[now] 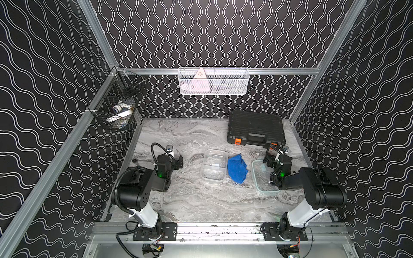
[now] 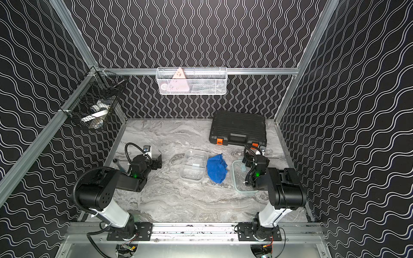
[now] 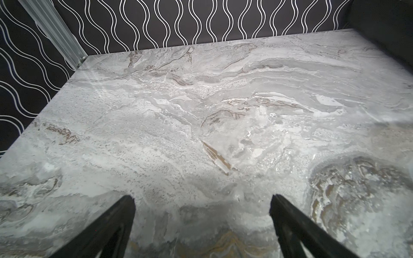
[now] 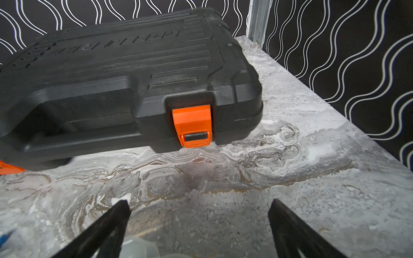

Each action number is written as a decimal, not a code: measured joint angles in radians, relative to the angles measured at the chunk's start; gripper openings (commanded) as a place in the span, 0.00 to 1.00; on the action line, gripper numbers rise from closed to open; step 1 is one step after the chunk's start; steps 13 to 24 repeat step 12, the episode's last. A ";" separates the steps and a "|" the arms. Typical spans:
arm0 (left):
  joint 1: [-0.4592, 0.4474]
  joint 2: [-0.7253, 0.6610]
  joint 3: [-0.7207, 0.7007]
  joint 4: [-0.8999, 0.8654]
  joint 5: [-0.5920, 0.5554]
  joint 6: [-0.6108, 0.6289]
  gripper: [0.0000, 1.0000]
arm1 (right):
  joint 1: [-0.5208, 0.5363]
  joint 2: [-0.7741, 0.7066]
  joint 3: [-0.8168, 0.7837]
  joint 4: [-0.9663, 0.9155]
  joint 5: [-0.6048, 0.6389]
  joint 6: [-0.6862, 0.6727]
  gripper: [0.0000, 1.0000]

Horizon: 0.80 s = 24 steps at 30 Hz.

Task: Wipe the insides of the lunch boxes
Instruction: Reset both arms

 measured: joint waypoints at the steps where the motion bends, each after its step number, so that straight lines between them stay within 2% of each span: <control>1: -0.002 0.000 0.000 0.000 -0.003 0.000 0.99 | 0.000 0.000 0.000 0.000 0.000 0.000 1.00; 24: -0.009 0.000 0.000 0.000 -0.014 0.000 0.99 | 0.001 0.000 0.000 0.000 0.000 0.000 1.00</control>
